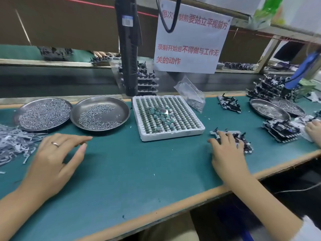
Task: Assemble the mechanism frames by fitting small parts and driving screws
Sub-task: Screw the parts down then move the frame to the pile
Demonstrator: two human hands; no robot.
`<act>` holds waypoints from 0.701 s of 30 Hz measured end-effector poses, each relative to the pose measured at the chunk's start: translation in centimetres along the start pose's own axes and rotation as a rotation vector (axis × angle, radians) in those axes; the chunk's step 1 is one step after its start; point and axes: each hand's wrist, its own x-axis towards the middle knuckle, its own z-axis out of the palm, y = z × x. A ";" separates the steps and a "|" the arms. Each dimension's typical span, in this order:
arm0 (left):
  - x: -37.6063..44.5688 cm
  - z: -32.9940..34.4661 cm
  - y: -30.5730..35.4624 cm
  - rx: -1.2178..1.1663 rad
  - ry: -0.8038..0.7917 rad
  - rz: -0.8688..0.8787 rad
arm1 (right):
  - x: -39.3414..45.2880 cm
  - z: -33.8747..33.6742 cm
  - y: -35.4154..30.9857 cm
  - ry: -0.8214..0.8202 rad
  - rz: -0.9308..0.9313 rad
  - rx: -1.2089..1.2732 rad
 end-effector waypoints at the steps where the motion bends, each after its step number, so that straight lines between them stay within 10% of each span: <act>1: 0.0 0.0 -0.1 0.009 -0.007 0.000 | 0.3 -0.1 -0.2 0.036 -0.023 0.053; 13: 1.8 -1.0 -0.5 0.127 -0.018 -0.068 | 2.4 -2.8 -16.0 0.301 -0.741 0.770; 21: 10.4 0.4 -1.9 0.156 -0.208 -0.234 | 4.5 -1.6 -20.8 0.360 -0.827 0.906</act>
